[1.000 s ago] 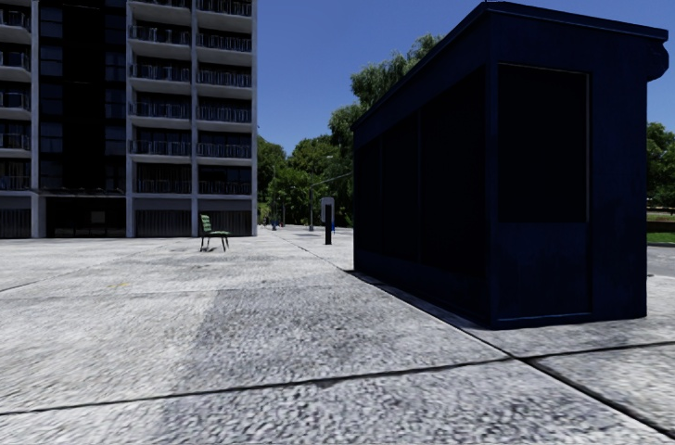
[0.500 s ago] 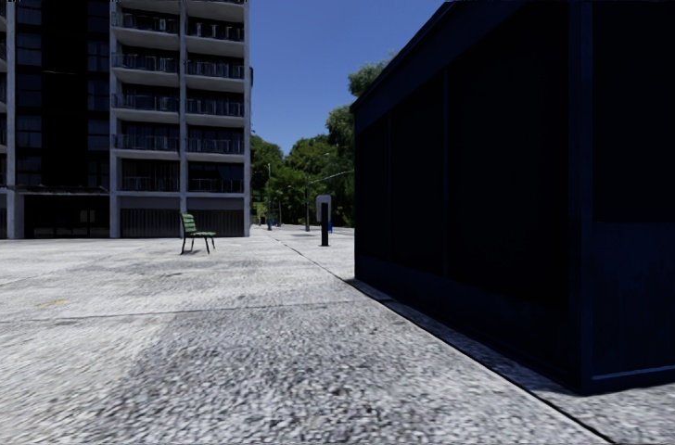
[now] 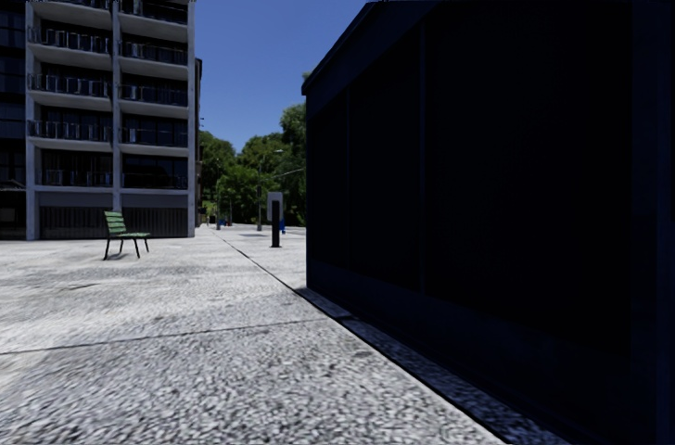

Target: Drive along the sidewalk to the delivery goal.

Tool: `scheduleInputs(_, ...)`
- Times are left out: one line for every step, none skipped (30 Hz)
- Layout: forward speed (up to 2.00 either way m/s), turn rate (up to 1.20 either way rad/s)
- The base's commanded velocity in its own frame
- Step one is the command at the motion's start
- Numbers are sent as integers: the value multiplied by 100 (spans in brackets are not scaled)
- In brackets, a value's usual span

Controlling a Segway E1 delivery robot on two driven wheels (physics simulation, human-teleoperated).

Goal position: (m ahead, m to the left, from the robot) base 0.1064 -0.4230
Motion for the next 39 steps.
scheduleInputs(123, 0)
scheduleInputs(113, 0)
scheduleInputs(98, 0)
scheduleInputs(89, 0)
scheduleInputs(89, 0)
scheduleInputs(81, 0)
scheduleInputs(69, 0)
scheduleInputs(39, 0)
scheduleInputs(39, 0)
scheduleInputs(0, 0)
scheduleInputs(0, 0)
scheduleInputs(0, 0)
scheduleInputs(0, 0)
scheduleInputs(0, 0)
scheduleInputs(0, 0)
scheduleInputs(0, 0)
scheduleInputs(0, 0)
scheduleInputs(0, 0)
scheduleInputs(0, 0)
scheduleInputs(0, 0)
scheduleInputs(0, 0)
scheduleInputs(0, 0)
scheduleInputs(0, 0)
scheduleInputs(0, 0)
scheduleInputs(0, 0)
scheduleInputs(0, 0)
scheduleInputs(0, 0)
scheduleInputs(0, 0)
scheduleInputs(0, 0)
scheduleInputs(0, 0)
scheduleInputs(0, 0)
scheduleInputs(0, 0)
scheduleInputs(0, 0)
scheduleInputs(0, 0)
scheduleInputs(0, 0)
scheduleInputs(0, 0)
scheduleInputs(0, 0)
scheduleInputs(0, 0)
scheduleInputs(0, 0)
